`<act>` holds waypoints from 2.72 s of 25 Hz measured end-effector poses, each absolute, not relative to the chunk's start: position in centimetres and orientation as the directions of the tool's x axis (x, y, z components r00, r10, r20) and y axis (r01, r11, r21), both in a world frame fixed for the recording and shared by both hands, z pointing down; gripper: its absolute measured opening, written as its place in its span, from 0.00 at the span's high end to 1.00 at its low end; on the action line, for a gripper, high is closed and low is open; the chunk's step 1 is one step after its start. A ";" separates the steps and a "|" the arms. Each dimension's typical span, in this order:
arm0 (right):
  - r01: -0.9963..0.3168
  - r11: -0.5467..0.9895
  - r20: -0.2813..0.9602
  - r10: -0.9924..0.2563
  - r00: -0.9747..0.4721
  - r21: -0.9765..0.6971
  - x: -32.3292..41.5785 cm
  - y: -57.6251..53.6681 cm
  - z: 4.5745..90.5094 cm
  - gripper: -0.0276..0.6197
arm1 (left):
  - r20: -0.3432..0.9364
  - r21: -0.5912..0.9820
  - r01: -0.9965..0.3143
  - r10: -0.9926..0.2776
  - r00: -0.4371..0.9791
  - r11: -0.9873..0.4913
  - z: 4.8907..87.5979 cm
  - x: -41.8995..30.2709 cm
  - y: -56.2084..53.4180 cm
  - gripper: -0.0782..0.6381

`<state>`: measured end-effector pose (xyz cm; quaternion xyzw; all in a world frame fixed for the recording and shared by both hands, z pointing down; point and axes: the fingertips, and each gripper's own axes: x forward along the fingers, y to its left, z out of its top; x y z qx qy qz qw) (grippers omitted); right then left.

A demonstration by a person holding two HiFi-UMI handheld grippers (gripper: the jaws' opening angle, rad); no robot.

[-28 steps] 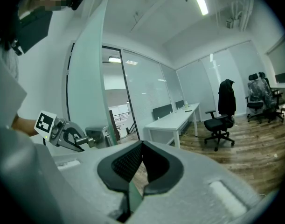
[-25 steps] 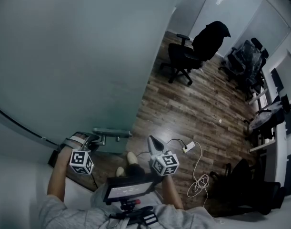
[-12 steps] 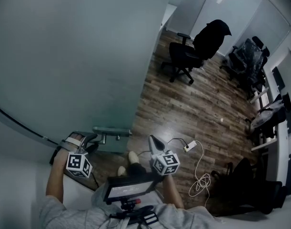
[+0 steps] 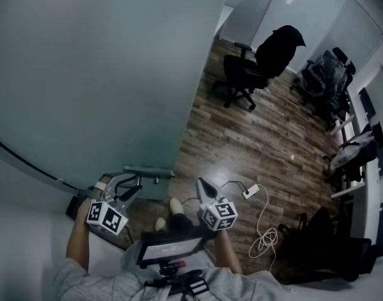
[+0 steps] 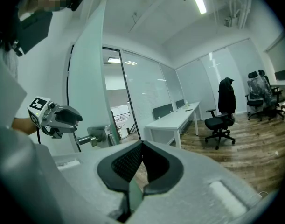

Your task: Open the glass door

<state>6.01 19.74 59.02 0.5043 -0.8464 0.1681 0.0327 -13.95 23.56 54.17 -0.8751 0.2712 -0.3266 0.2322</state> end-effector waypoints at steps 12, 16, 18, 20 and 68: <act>-0.864 0.437 0.205 -0.848 -0.488 -0.251 5.7 19.6 57.4 0.95 | 0.196 -0.378 -0.611 -0.705 0.682 -0.696 50.0 -10.8 22.5 0.75; -0.868 0.449 0.179 -0.855 -0.487 -0.214 5.3 19.8 55.6 0.95 | 0.138 -0.368 -0.672 -0.753 0.644 -0.642 48.4 -11.7 21.6 0.87; -0.869 0.467 0.167 -0.855 -0.491 -0.164 5.0 20.0 55.0 0.95 | 0.121 -0.360 -0.690 -0.764 0.633 -0.628 47.9 -12.0 21.4 0.89; -0.867 0.482 0.150 -0.855 -0.497 -0.130 4.8 20.4 54.1 0.95 | 0.109 -0.344 -0.707 -0.774 0.623 -0.618 47.6 -12.1 21.3 0.89; -0.823 0.563 0.043 -0.823 -0.567 -0.075 2.8 24.2 50.5 0.95 | 0.022 -0.279 -0.777 -0.813 0.582 -0.564 46.4 -12.5 23.1 0.89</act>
